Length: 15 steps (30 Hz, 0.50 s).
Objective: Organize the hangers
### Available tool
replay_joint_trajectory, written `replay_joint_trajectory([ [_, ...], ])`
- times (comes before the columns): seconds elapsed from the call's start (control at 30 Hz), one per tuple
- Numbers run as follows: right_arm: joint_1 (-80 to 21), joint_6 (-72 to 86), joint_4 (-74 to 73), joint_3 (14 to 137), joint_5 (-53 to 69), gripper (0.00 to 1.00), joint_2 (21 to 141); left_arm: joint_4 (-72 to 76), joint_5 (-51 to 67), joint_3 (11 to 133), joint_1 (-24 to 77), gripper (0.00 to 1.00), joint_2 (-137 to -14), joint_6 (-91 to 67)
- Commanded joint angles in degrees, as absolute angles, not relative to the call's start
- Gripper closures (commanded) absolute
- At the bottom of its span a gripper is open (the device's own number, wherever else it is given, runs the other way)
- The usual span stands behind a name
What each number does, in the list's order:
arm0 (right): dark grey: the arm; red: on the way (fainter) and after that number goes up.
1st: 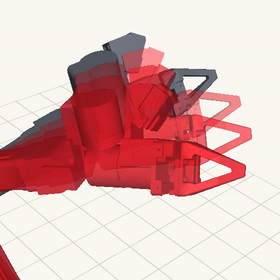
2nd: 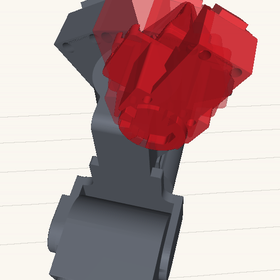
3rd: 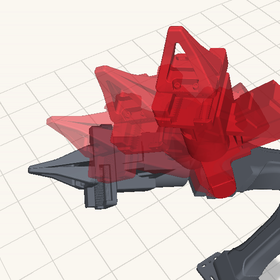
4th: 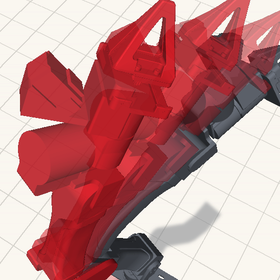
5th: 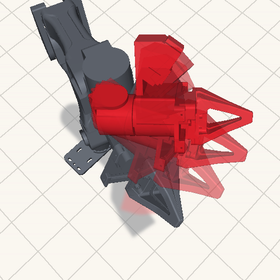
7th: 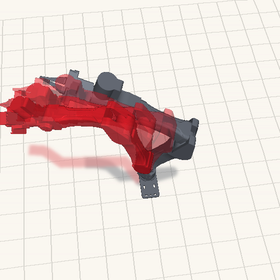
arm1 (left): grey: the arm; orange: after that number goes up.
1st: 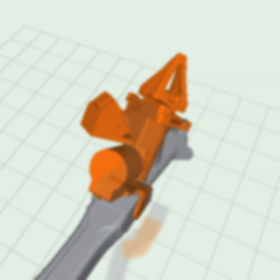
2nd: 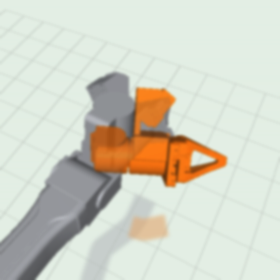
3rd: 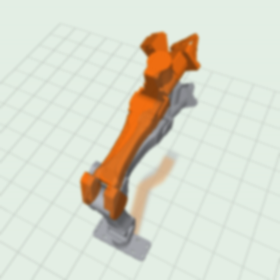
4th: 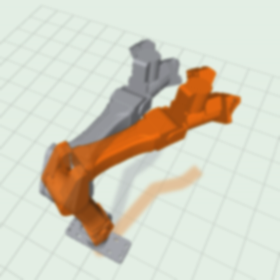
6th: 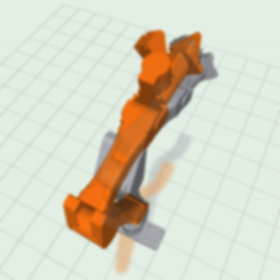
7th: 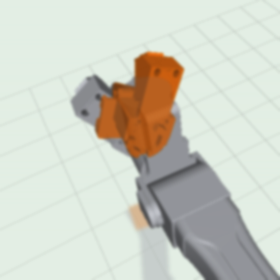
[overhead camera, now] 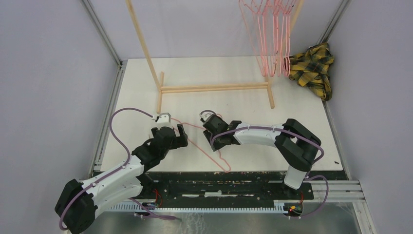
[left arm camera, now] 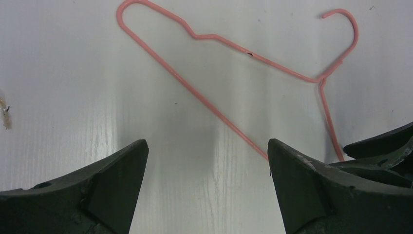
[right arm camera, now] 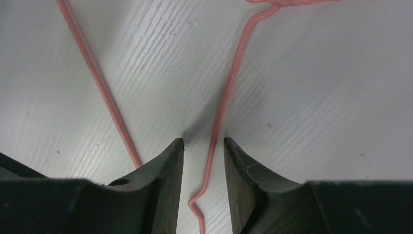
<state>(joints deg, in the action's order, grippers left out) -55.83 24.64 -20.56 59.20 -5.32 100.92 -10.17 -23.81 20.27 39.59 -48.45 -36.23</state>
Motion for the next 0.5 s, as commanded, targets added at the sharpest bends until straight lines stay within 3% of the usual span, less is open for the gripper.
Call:
replay_joint_trajectory([
  [0.0, -56.65, 25.95, -21.24, 58.91, -11.19, 0.58, 104.28, -8.35, -24.22, 20.49, 39.37, 0.01, -47.47, -40.43],
  [0.17, -57.68, 25.25, -24.93, 60.78, -17.81, 0.69, 106.75, -8.26, -23.99, 20.35, 39.37, 0.01, -47.4, -40.41],
  [0.3, -57.83, 24.93, -25.88, 61.53, -18.87, 0.97, 108.17, -8.17, -24.0, 20.06, 39.36, 0.01, -46.9, -40.59],
  [0.47, -57.83, 25.86, -23.42, 60.26, -18.58, 0.99, 106.0, -7.88, -23.68, 19.37, 39.37, 0.01, -46.41, -40.93],
])
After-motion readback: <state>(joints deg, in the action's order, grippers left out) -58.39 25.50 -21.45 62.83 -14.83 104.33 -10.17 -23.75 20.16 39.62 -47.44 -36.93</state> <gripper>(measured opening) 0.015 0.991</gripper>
